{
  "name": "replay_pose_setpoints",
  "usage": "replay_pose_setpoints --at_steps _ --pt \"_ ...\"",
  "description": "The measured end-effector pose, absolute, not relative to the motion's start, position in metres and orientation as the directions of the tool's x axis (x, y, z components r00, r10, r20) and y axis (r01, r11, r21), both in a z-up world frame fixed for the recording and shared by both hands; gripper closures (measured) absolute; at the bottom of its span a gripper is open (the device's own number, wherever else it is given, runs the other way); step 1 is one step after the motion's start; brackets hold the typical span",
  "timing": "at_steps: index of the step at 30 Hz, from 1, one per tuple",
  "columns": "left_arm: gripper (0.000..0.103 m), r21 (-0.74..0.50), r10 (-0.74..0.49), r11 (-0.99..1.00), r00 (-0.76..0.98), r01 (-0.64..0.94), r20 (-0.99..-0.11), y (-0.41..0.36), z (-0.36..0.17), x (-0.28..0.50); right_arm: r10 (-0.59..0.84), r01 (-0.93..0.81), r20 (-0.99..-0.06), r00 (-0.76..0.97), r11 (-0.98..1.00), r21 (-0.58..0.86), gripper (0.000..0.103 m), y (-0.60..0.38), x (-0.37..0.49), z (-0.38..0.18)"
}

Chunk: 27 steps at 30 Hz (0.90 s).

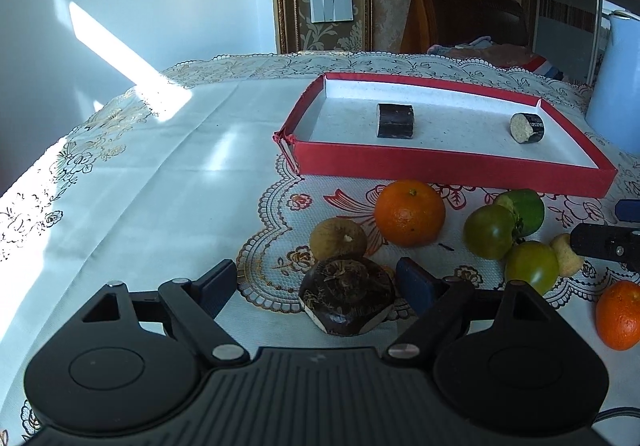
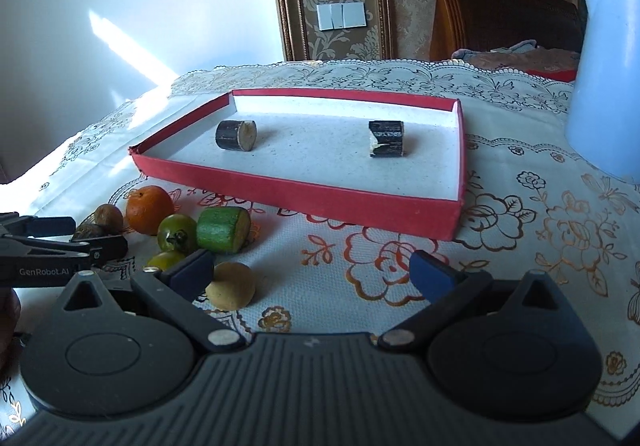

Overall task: Organize fruits
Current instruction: 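Grasp the brown round slice with the left gripper while the right grasps the green cucumber piece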

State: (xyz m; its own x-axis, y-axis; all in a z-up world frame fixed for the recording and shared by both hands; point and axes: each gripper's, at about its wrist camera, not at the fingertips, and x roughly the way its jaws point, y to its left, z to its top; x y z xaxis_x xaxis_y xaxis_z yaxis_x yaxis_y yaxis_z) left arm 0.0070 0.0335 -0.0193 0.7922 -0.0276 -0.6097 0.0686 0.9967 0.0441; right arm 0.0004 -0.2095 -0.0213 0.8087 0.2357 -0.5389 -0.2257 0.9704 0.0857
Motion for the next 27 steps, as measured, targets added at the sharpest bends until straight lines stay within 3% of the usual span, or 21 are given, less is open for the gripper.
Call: replay_pose_setpoints --at_steps 7,15,17,27 --pt "0.016 0.038 -0.032 0.997 0.791 0.070 -0.611 0.034 -0.019 0.008 0.207 -0.163 -0.547 0.812 0.978 0.128 0.000 -0.216 0.012 -0.018" --pt "0.016 0.039 -0.032 0.997 0.791 0.070 -0.611 0.034 -0.019 0.008 0.330 -0.173 -0.600 0.729 0.936 0.305 0.001 -0.211 0.042 -0.020" --pt "0.016 0.038 -0.033 0.997 0.791 0.070 -0.611 0.034 -0.019 0.008 0.335 -0.174 -0.610 0.718 0.935 0.309 0.010 -0.207 0.050 -0.019" --pt "0.016 0.039 -0.032 0.997 0.791 0.070 -0.611 0.034 -0.019 0.008 0.348 -0.209 -0.634 0.691 0.935 0.285 0.017 -0.189 0.063 -0.016"
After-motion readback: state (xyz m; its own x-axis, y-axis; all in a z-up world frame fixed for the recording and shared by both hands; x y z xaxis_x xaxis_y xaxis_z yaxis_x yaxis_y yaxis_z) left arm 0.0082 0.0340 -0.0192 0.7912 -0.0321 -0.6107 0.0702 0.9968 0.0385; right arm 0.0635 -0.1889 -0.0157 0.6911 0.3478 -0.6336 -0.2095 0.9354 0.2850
